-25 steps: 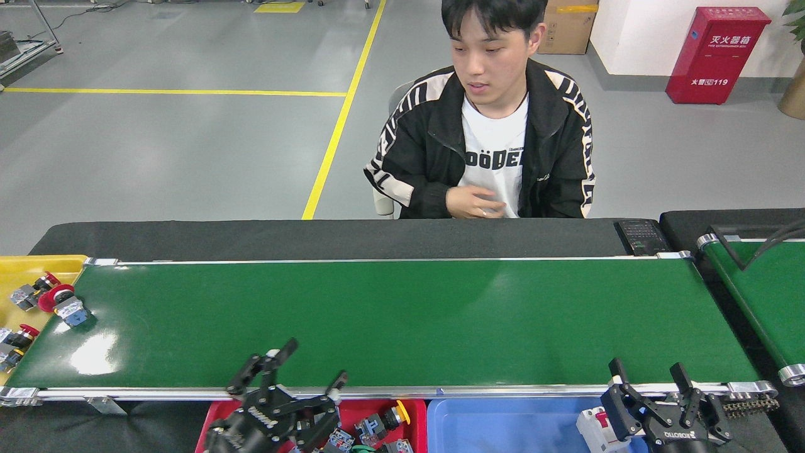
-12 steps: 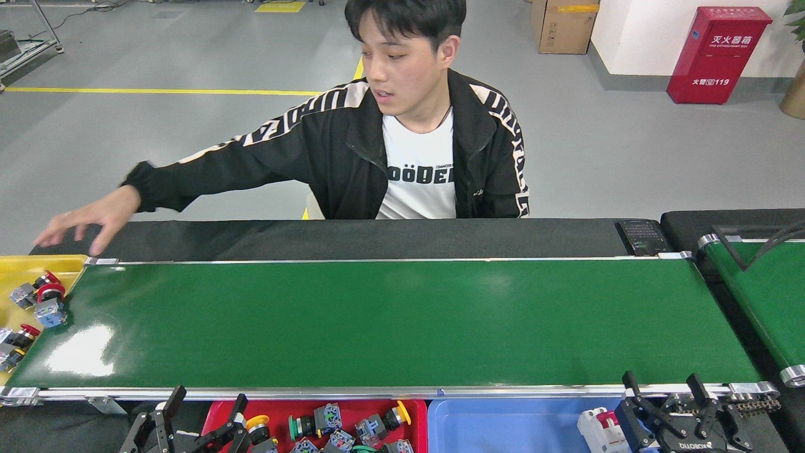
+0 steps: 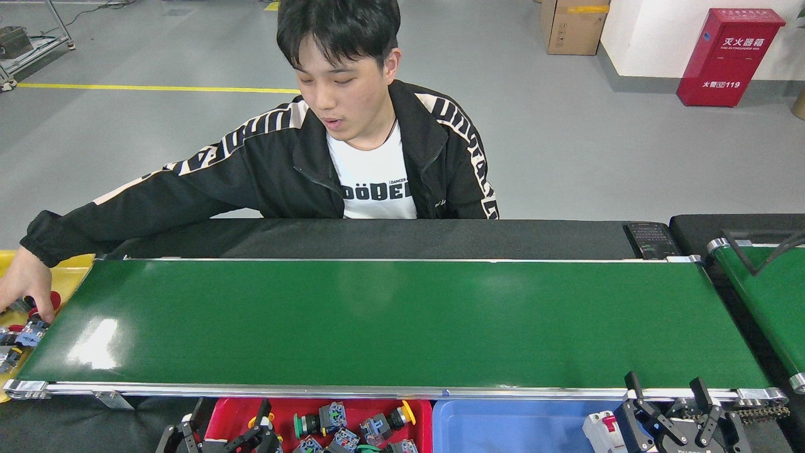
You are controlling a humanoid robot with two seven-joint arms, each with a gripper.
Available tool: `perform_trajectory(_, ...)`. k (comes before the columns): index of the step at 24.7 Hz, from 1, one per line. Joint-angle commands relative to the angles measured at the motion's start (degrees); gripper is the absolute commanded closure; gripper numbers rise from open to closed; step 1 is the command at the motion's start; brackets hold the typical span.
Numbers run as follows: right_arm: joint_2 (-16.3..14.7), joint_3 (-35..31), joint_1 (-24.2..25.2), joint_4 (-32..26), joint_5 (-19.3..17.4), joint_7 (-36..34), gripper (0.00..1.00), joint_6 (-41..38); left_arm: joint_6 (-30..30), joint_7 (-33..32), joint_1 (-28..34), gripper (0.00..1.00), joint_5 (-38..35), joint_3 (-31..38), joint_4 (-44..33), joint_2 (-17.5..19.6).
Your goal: Pick switch part from conveyor to tray
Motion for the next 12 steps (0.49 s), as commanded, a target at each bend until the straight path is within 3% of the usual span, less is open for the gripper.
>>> perform_trajectory(1,-0.3,-1.0,-0.1,-0.8,0.0,-0.7,0.01,0.0,2.3,0.2,-0.8,0.0,-0.1,-1.6,-0.7,-0.1)
perform_trajectory(12,0.1,-2.0,-0.1,-0.9,0.0,-0.1,0.0,0.2,8.7,0.4,-1.4,0.0,-2.9,-5.2,-0.7,0.3)
